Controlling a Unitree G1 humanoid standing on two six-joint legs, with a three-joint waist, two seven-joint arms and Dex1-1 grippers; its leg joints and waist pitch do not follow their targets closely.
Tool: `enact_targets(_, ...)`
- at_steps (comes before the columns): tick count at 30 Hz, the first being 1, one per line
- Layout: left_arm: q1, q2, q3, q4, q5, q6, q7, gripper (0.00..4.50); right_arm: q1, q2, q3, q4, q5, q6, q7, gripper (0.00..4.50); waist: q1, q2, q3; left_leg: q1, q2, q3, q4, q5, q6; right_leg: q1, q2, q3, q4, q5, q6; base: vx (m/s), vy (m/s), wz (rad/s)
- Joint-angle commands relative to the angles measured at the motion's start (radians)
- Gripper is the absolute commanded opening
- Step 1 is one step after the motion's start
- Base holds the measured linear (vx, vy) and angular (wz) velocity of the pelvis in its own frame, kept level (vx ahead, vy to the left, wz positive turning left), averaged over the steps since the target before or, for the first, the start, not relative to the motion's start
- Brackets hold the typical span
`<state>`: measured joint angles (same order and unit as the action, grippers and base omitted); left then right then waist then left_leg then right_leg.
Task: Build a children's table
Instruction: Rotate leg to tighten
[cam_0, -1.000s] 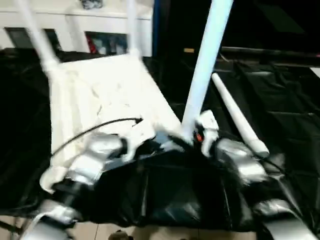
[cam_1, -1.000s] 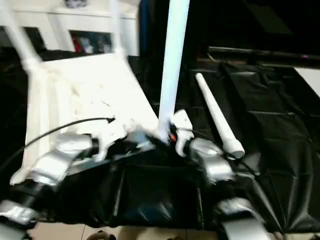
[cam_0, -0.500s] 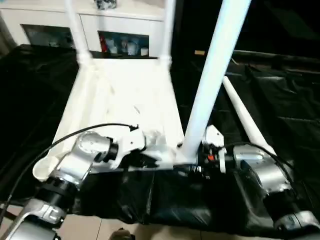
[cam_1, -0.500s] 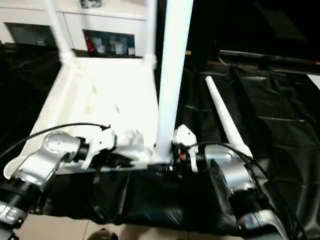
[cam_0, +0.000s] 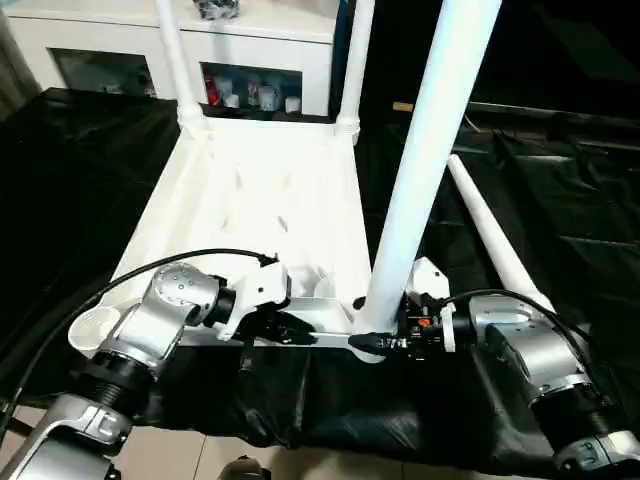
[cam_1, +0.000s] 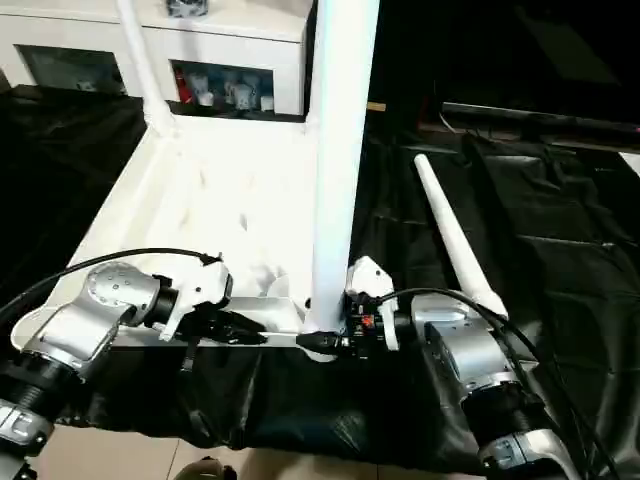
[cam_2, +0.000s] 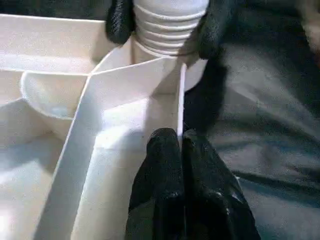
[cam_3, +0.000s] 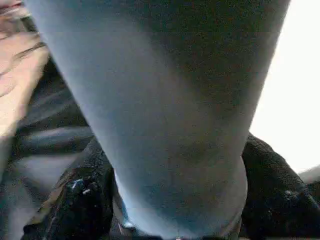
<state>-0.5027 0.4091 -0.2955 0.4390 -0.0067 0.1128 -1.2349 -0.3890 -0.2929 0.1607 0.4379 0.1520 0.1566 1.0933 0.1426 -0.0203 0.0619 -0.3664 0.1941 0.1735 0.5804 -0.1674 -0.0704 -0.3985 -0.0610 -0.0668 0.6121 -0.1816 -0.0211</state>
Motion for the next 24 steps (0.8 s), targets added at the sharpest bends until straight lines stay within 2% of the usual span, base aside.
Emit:
enact_targets(1,-0.05,-0.073,0.02,-0.016,-0.012,0.024,0.122,0.0,-0.027,0.073,0.022,0.05,-0.017,-0.011,-0.117,2.76,-0.008,0.002,-0.062,0.018,0.04,-0.017,-0.074,-0.302,-0.01,0.038,-0.092,0.047,-0.095,-0.421,-0.149,0.0,0.0,0.0)
enact_targets(2,-0.054,-0.088,0.028,-0.013,-0.007,0.034,0.158,0.0,-0.044,0.094,0.006,0.085,-0.029,-0.023,-0.183,2.76,-0.014,0.004,-0.063,0.016,0.039,-0.019,-0.074,-0.303,-0.022,0.038,-0.095,0.047,-0.094,-0.444,-0.139,0.0,0.0,0.0)
enact_targets(3,-0.06,-0.115,0.039,-0.012,0.003,0.051,0.219,0.0,-0.075,0.132,-0.026,0.151,-0.049,-0.04,-0.318,2.76,-0.026,0.003,-0.062,0.009,0.039,-0.025,-0.078,-0.304,-0.034,0.044,-0.095,0.042,-0.093,-0.457,-0.133,0.0,0.0,0.0)
enact_targets(5,-0.064,-0.142,0.045,-0.008,0.022,0.059,0.284,0.0,-0.098,0.163,-0.053,0.201,-0.059,-0.052,-0.42,2.75,-0.039,0.003,-0.064,0.008,0.037,-0.026,-0.077,-0.308,-0.037,0.045,-0.097,0.041,-0.097,-0.461,-0.122,0.0,0.0,0.0)
enact_targets(6,-0.065,-0.15,0.047,-0.006,0.028,0.063,0.304,0.0,-0.103,0.171,-0.06,0.212,-0.061,-0.054,-0.443,2.75,-0.044,0.005,-0.063,0.009,0.036,-0.025,-0.076,-0.309,-0.037,0.042,-0.095,0.042,-0.098,-0.459,-0.123,0.0,0.0,0.0)
enact_targets(7,-0.068,-0.175,0.05,-0.002,0.044,0.073,0.359,0.0,-0.115,0.193,-0.075,0.239,-0.063,-0.054,-0.502,2.75,-0.044,0.003,-0.064,0.017,0.033,-0.022,-0.071,-0.313,-0.025,0.037,-0.094,0.044,-0.104,-0.459,-0.122,0.0,0.0,0.0)
enact_targets(8,-0.07,-0.193,0.054,0.002,0.058,0.08,0.406,0.0,-0.124,0.206,-0.084,0.257,-0.068,-0.053,-0.542,2.75,-0.046,0.003,-0.064,0.017,0.033,-0.02,-0.07,-0.307,-0.019,0.035,-0.093,0.047,-0.104,-0.449,-0.127,0.0,0.0,0.0)
enact_targets(9,-0.075,-0.226,0.06,0.007,0.076,0.098,0.478,0.0,-0.14,0.23,-0.101,0.287,-0.076,-0.054,-0.611,2.75,-0.048,0.004,-0.065,0.015,0.034,-0.018,-0.07,-0.282,-0.016,0.037,-0.09,0.047,-0.099,-0.414,-0.138,0.0,0.0,0.0)
enact_targets(10,-0.077,-0.24,0.063,0.009,0.082,0.107,0.506,0.0,-0.147,0.24,-0.108,0.299,-0.079,-0.055,-0.638,2.75,-0.049,0.004,-0.065,0.014,0.033,-0.018,-0.07,-0.276,-0.013,0.038,-0.087,0.047,-0.097,-0.397,-0.141,0.0,0.0,0.0)
enact_targets(12,-0.077,-0.268,0.064,0.004,0.088,0.12,0.547,0.0,-0.165,0.26,-0.122,0.332,-0.08,-0.055,-0.692,2.75,-0.047,0.003,-0.071,0.009,0.034,-0.015,-0.067,-0.234,0.001,0.044,-0.085,0.048,-0.087,-0.299,-0.157,0.0,0.0,0.0)
enact_targets(13,-0.076,-0.283,0.063,0.0,0.091,0.128,0.565,0.0,-0.177,0.272,-0.13,0.352,-0.081,-0.058,-0.721,2.75,-0.048,0.004,-0.072,0.009,0.035,-0.014,-0.066,-0.225,0.001,0.042,-0.086,0.05,-0.083,-0.274,-0.167,0.0,0.0,0.0)
enact_targets(14,-0.073,-0.294,0.061,-0.006,0.092,0.132,0.573,0.0,-0.185,0.28,-0.134,0.364,-0.081,-0.062,-0.735,2.75,-0.05,0.004,-0.071,0.008,0.034,-0.014,-0.066,-0.219,0.003,0.042,-0.084,0.05,-0.081,-0.256,-0.174,0.0,0.0,0.0)
enact_targets(15,-0.067,-0.315,0.053,-0.019,0.088,0.141,0.581,0.0,-0.203,0.301,-0.146,0.397,-0.074,-0.084,-0.751,3.1,-0.05,0.007,-0.076,0.004,0.032,-0.013,-0.062,-0.189,0.013,0.049,-0.086,0.049,-0.075,-0.204,-0.187,0.0,0.0,0.0)
enact_targets(17,-0.066,-0.316,0.05,-0.017,0.085,0.136,0.576,0.0,-0.207,0.307,-0.153,0.403,-0.065,-0.089,-0.745,3.45,-0.047,0.008,-0.079,0.004,0.031,-0.01,-0.059,-0.165,0.028,0.05,-0.082,0.049,-0.07,-0.149,-0.197,0.0,0.0,0.0)
enact_targets(19,-0.066,-0.316,0.05,-0.016,0.086,0.132,0.573,0.0,-0.212,0.312,-0.159,0.409,-0.056,-0.092,-0.74,3.52,-0.048,0.009,-0.08,0.001,0.029,-0.009,-0.057,-0.143,0.046,0.053,-0.081,0.049,-0.065,-0.095,-0.209,0.0,0.0,0.0)
enact_targets(20,-0.062,-0.307,0.045,-0.021,0.086,0.124,0.543,0.0,-0.213,0.306,-0.151,0.407,-0.065,-0.098,-0.732,3.81,-0.047,0.014,-0.079,0.002,0.03,-0.01,-0.058,-0.148,0.05,0.052,-0.081,0.047,-0.067,-0.105,-0.21,0.0,0.0,0.0)
enact_targets(24,-0.046,-0.269,0.025,-0.049,0.068,0.114,0.462,0.0,-0.212,0.284,-0.142,0.4,-0.072,-0.117,-0.679,3.81,-0.05,0.016,-0.075,0.006,0.033,-0.011,-0.064,-0.212,0.032,0.051,-0.083,0.047,-0.078,-0.204,-0.194,0.0,0.0,0.0)
